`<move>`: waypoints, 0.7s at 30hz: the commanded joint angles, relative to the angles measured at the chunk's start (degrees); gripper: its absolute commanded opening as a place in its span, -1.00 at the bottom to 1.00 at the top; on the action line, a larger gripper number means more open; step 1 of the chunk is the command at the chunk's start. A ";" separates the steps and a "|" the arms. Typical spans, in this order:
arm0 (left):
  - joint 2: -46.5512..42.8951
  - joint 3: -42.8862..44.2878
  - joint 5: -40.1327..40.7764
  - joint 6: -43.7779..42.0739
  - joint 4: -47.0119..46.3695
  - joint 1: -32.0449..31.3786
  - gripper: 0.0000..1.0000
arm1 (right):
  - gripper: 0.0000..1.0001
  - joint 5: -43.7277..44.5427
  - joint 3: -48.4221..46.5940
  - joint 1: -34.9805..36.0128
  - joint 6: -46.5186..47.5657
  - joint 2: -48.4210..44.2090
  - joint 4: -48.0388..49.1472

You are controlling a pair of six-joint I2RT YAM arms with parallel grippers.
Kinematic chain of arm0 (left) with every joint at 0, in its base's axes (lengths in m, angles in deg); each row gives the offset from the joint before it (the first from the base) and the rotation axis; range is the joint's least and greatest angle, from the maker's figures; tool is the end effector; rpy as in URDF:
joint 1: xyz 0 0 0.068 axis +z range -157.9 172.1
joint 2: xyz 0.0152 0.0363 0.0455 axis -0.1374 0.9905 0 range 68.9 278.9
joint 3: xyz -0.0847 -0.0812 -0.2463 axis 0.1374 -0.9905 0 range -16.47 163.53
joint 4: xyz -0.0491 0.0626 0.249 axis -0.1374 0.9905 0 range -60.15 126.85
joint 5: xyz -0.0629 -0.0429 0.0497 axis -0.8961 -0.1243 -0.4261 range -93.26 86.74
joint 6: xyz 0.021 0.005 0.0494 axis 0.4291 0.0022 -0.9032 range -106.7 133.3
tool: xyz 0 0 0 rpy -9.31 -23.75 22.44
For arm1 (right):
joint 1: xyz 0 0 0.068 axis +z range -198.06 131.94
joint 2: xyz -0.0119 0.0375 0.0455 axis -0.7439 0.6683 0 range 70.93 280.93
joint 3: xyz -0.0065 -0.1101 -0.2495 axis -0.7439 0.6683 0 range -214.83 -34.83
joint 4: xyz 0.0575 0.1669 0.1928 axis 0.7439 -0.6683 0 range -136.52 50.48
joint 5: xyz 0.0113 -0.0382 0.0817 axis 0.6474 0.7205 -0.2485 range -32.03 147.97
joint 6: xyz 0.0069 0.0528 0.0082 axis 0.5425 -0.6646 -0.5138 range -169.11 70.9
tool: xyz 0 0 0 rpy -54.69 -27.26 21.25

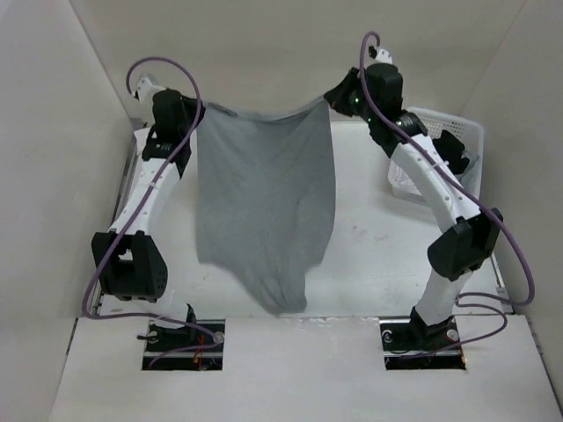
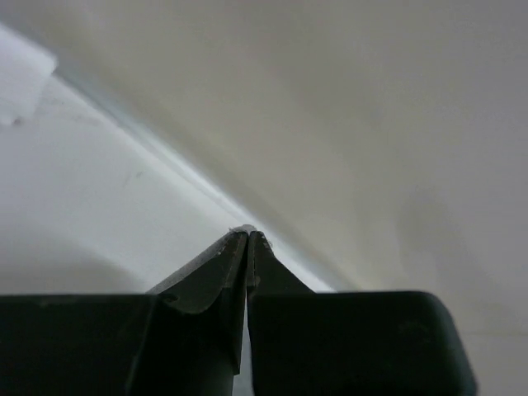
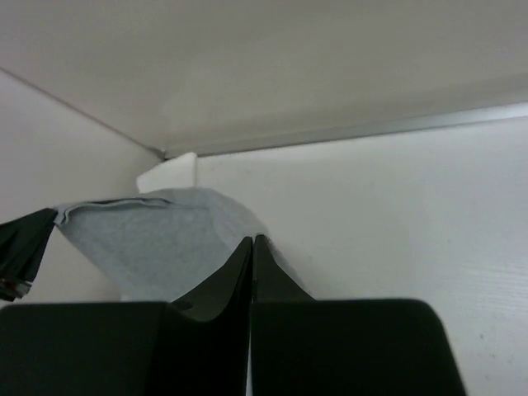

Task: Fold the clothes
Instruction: Flatten the tank top out

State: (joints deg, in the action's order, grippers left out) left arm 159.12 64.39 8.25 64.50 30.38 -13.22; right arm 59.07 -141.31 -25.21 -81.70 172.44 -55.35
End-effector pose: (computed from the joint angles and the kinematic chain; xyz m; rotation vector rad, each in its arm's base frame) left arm 0.3788 -0.0281 0.3782 -0.8256 1.5676 -0.5460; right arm 0.3864 0.1621 0.4326 0.1681 1.8036 0.6808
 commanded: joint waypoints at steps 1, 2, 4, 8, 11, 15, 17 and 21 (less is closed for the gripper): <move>-3.12 17.37 -2.37 -0.48 -5.37 0.71 -1.00 | -1.00 -3.12 -24.06 -0.92 0.17 -0.64 -0.66; -3.03 19.58 -2.19 -1.18 -5.11 0.80 -1.00 | -1.00 -3.56 -30.13 -1.01 0.34 1.12 -3.21; -3.72 21.87 -1.75 -2.24 -4.93 1.50 -1.00 | -1.00 -4.00 -38.91 -1.01 0.95 3.58 -6.64; -5.13 23.73 -1.14 -3.38 -4.84 2.55 -1.00 | -1.00 -4.09 -46.64 -2.67 0.87 4.67 -9.39; -6.36 23.03 -0.26 -4.44 -4.49 2.29 -1.00 | -1.00 -4.18 -40.50 -4.26 0.35 1.94 -9.57; -10.22 15.75 2.46 -6.55 -5.81 -0.34 -1.00 | -1.00 -2.60 -18.73 -4.88 0.61 -7.71 -4.13; -13.81 8.14 4.13 -7.43 -7.73 -2.00 -1.00 | -1.00 -1.64 -4.53 -5.05 0.43 -14.37 0.51; -24.88 -13.65 9.48 -7.69 -11.60 -7.10 -1.00 | -1.00 0.91 24.31 -4.44 -1.23 -28.79 7.73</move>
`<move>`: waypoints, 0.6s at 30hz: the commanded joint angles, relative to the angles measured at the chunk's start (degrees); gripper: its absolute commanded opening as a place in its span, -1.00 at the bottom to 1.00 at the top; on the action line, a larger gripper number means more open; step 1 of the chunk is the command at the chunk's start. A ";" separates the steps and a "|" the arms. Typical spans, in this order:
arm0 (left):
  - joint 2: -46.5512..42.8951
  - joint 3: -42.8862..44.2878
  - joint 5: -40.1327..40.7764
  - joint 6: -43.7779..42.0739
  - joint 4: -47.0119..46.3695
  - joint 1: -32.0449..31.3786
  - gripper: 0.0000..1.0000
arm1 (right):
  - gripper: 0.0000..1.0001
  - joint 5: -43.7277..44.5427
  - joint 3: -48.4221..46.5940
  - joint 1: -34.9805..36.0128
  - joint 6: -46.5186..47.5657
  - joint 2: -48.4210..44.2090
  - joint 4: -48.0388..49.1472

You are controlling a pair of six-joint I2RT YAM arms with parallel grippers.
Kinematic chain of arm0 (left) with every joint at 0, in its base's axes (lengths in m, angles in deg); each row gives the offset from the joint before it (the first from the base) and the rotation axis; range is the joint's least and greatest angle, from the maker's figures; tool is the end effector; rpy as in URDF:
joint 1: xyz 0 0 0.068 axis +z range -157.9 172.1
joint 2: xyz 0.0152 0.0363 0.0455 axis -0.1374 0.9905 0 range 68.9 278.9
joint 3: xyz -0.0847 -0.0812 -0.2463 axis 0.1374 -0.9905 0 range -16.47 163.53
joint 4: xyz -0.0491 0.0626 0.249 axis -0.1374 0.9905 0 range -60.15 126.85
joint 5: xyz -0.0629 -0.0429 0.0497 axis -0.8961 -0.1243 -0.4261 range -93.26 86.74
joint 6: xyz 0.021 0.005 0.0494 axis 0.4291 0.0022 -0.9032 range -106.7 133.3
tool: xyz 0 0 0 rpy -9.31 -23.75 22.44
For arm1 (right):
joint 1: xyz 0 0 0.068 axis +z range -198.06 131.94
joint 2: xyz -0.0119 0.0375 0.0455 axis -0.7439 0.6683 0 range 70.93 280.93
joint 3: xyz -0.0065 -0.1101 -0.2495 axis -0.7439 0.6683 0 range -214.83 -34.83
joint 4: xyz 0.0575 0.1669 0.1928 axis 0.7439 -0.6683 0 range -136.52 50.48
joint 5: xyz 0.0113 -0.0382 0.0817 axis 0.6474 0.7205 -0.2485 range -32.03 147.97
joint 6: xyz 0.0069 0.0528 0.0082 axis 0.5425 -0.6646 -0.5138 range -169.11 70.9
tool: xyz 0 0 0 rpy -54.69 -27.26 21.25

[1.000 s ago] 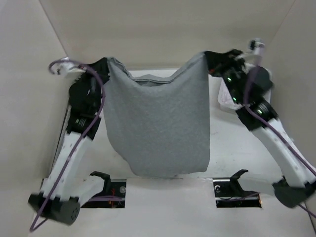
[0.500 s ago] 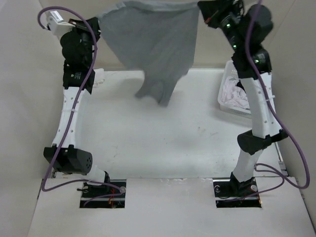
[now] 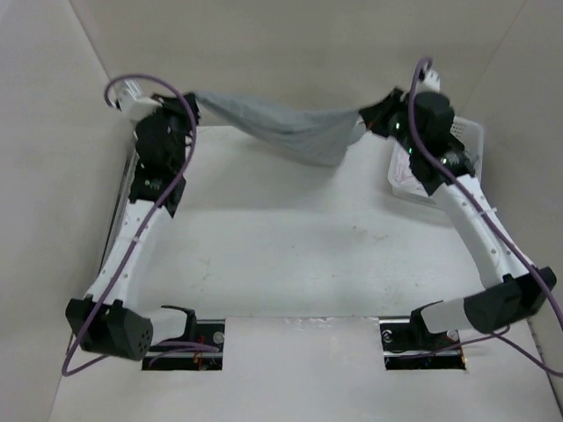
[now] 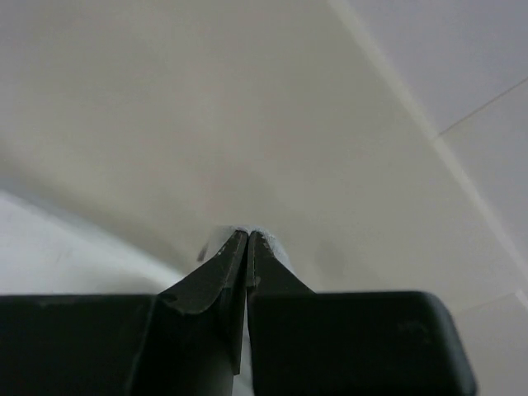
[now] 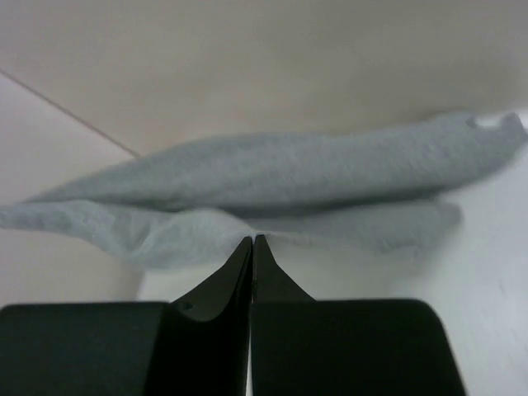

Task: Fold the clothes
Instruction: Flatten the tank top out

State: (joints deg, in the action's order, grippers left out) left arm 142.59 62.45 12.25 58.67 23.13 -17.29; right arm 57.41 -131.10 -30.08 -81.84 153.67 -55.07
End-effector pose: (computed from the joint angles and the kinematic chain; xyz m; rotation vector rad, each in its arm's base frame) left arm 0.2880 -0.0380 0.4714 -0.6455 1.2390 -0.6151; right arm 0.3044 0.0992 0.4872 0.2041 1.6377 0.6894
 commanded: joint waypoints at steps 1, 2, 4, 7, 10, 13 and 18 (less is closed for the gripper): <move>-10.74 -15.59 6.63 -2.03 -4.70 -4.00 -1.00 | -1.00 3.01 20.01 1.13 -1.54 -13.10 8.51; -14.50 -21.98 8.64 -2.12 -5.14 -5.75 -1.00 | -1.00 3.54 25.46 2.36 -1.98 -16.09 9.39; -22.24 -32.29 12.52 -2.73 -3.92 -8.14 -1.00 | -1.00 4.42 39.16 6.48 -4.17 -24.08 10.71; -35.52 -43.39 17.18 -3.00 4.67 -11.57 -1.00 | -1.00 3.55 54.67 14.48 -7.52 -33.68 9.58; -49.56 -46.31 21.40 -1.69 18.89 -13.41 -1.00 | -1.00 4.07 64.34 23.96 -12.17 -44.47 1.35; -53.47 -41.41 20.01 -2.12 22.28 -13.86 -1.00 | -1.00 8.71 59.12 28.64 -12.36 -52.58 -6.23; -47.87 -25.16 13.24 -4.22 13.60 -16.23 -1.00 | -1.00 21.80 33.04 36.45 -0.96 -50.76 -10.20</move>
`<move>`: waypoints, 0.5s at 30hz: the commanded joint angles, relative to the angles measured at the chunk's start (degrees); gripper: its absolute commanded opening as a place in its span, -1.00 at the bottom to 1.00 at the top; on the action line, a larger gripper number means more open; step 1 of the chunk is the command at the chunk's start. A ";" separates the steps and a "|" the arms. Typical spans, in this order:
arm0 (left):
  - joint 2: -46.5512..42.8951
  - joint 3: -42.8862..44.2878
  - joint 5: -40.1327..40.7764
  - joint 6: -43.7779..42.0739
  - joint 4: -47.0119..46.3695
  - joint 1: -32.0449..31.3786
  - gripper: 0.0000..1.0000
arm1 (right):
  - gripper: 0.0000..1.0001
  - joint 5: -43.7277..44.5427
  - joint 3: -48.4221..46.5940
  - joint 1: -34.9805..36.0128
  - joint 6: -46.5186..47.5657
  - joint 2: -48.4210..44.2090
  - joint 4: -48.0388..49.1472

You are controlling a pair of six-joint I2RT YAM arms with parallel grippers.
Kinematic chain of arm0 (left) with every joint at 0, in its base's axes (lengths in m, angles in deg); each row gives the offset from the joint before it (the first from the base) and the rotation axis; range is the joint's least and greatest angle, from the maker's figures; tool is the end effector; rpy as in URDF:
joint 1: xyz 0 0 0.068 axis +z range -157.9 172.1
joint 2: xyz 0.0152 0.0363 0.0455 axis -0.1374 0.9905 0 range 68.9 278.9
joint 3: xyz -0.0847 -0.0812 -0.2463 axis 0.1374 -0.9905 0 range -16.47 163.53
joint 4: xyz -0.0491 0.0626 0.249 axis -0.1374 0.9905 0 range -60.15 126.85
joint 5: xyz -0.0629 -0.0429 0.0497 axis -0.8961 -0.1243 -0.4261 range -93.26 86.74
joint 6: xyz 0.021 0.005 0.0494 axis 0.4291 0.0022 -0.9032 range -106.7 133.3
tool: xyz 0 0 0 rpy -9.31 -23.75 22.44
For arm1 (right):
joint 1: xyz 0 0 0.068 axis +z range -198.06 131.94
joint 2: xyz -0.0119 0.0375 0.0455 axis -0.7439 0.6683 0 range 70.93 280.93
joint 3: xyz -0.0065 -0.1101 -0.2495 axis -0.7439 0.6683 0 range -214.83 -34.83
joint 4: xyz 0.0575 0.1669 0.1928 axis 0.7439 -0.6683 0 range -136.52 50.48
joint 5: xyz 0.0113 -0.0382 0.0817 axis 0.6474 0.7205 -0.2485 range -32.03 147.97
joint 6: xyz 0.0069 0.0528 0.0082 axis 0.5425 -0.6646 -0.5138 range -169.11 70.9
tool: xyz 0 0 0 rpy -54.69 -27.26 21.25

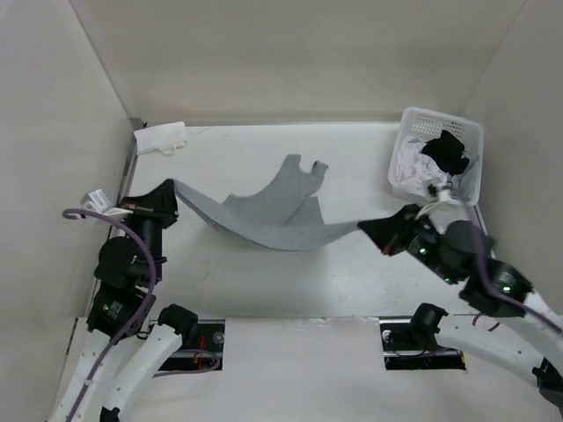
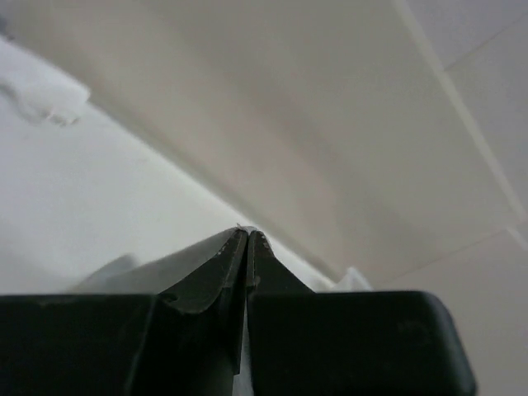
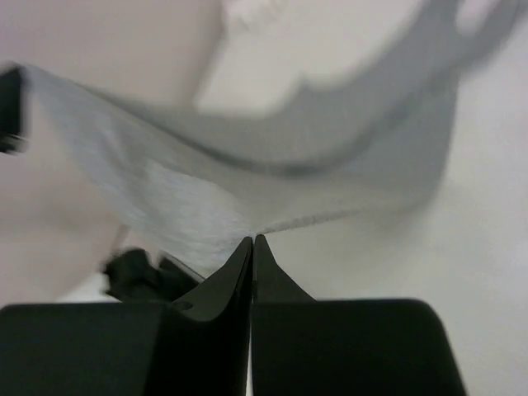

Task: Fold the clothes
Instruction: Flatten the tank top out

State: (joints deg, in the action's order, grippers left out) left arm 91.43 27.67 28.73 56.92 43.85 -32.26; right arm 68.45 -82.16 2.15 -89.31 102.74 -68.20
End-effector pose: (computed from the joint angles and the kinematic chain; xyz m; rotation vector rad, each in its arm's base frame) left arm 0.0853 -0.0179 0.3745 -0.6908 1.3128 -0.5653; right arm 0.0828 0.0894 0.3512 -0.0281 1.9027 0.9455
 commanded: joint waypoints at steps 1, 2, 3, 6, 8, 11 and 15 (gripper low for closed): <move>4.45 12.78 -3.51 -3.61 -8.80 -1.52 -1.00 | -1.00 13.23 -20.13 5.88 9.15 1.48 3.28; 5.76 16.21 -3.60 -5.10 -10.81 -1.61 -1.00 | -1.00 16.56 -25.04 7.73 12.40 3.15 3.81; 7.00 19.02 -3.86 -6.34 -12.75 -1.52 -1.00 | -1.00 19.03 -29.35 9.22 15.56 5.08 4.34; 11.38 27.29 -3.95 -8.89 -17.33 -0.73 -1.00 | -1.00 24.05 -40.70 11.78 23.84 11.67 7.06; 14.72 31.60 -4.13 -10.04 -18.04 -0.56 -1.00 | -1.00 24.33 -47.21 11.96 27.97 16.50 8.90; 20.52 37.49 -5.27 -11.88 -18.22 -1.52 -1.00 | -1.00 23.36 -54.34 7.68 30.53 23.45 9.61; 27.20 38.92 -3.51 -14.09 -18.83 0.58 -1.00 | -1.00 12.85 -55.50 -5.39 25.12 30.48 9.35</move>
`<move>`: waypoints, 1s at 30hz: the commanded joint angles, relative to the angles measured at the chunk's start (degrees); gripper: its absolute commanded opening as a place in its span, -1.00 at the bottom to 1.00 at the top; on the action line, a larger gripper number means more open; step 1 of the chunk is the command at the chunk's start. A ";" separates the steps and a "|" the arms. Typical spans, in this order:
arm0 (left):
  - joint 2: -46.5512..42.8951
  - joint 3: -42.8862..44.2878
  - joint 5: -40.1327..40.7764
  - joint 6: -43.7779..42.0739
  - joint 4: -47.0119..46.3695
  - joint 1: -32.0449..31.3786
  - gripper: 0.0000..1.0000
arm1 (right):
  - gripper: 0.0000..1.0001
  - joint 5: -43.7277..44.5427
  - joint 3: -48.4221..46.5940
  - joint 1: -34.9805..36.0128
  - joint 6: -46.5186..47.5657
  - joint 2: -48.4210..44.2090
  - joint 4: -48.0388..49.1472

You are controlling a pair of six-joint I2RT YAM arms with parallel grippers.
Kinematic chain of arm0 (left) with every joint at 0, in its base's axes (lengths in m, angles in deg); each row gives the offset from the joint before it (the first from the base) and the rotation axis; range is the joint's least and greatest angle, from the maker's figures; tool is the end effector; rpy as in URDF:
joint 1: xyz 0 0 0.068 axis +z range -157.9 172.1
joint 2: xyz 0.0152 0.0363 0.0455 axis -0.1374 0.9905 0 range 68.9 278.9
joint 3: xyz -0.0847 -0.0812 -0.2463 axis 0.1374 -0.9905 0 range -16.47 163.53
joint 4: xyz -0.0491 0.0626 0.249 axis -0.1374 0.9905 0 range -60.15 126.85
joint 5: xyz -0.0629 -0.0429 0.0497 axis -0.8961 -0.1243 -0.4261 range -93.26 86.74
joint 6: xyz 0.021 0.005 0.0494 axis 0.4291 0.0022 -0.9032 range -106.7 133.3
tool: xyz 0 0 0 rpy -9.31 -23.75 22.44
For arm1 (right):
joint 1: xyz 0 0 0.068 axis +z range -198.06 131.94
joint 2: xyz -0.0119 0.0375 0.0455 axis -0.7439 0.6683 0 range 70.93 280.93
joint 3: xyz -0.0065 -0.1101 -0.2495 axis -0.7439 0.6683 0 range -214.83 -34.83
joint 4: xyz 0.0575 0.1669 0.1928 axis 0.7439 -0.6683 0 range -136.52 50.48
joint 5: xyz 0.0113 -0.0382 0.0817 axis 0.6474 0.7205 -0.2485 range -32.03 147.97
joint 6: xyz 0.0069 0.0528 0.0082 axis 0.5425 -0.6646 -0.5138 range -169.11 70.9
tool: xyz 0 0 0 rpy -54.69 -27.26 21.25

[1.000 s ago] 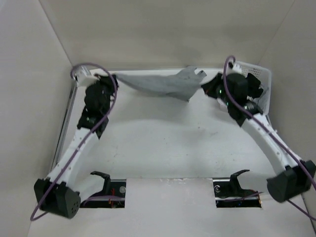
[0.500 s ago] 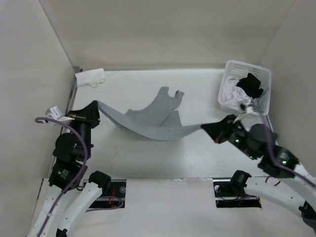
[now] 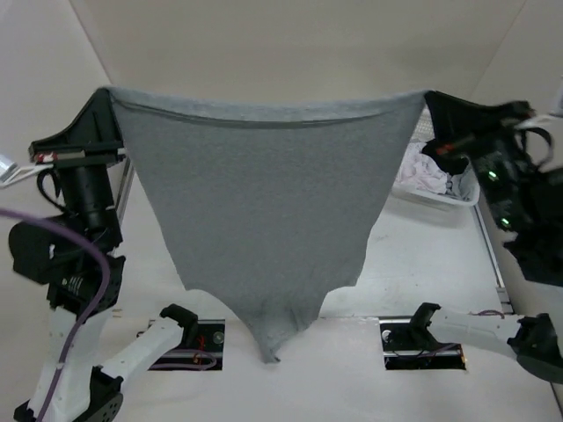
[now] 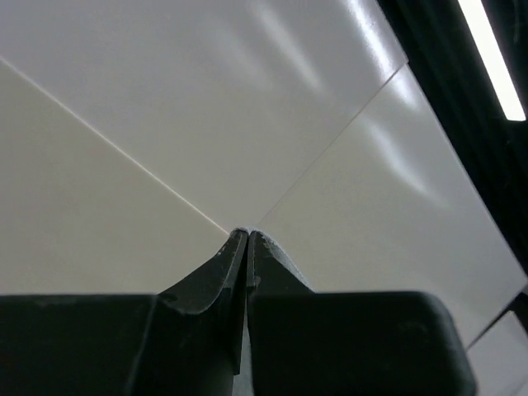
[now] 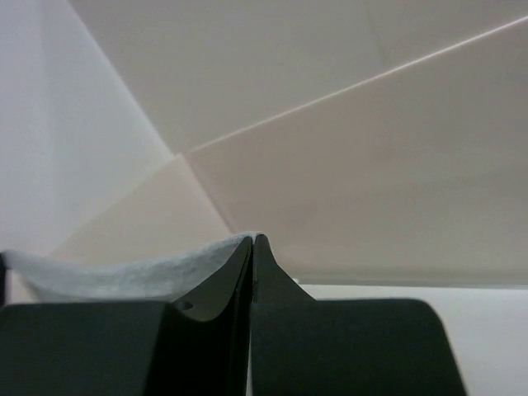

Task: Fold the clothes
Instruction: Flatten the tank top out

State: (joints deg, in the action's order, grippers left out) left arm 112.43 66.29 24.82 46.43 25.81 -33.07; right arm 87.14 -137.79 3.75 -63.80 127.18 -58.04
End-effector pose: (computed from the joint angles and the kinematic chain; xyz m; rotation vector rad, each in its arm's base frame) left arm 0.0589 -0.0091 0.5690 -0.5289 0.7832 -0.7435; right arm 0.0693 0.0601 0.6021 0.1013 1.1733 0.7542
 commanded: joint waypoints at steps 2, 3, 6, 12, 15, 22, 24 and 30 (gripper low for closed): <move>9.02 -0.49 -0.30 -3.33 -0.89 3.06 -1.00 | -1.00 -13.57 1.17 -14.29 -5.14 9.39 -0.47; 10.51 -1.10 -0.82 -2.46 -1.15 4.02 -1.00 | -1.00 -17.27 1.44 -17.37 -7.43 11.41 -0.20; 16.39 -1.90 -4.59 1.49 -1.16 9.90 -1.00 | -1.00 -24.06 1.10 -23.19 -10.70 17.91 1.64; 30.72 5.54 -14.54 11.35 1.65 21.25 -1.00 | -1.00 -28.28 -11.88 -28.65 -11.93 33.29 0.43; 34.07 11.79 -14.54 10.30 3.06 21.96 -1.00 | -1.00 -29.34 -24.35 -29.71 -12.20 40.41 -4.75; 35.57 19.89 -13.05 7.13 4.56 23.80 -1.00 | -1.00 -30.13 -49.59 -29.71 -11.93 49.56 -12.84; 35.40 20.86 -13.05 7.04 4.91 24.33 -1.00 | -1.00 -30.22 -51.99 -29.97 -12.28 49.84 -13.29; 31.28 15.78 -12.61 6.69 3.95 23.81 -1.00 | -1.00 -30.05 -40.87 -30.33 -11.49 43.09 -12.86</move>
State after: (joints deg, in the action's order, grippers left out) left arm 146.83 84.50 11.95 54.19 32.39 -8.92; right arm 57.63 -184.81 -26.26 -75.50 173.14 -70.72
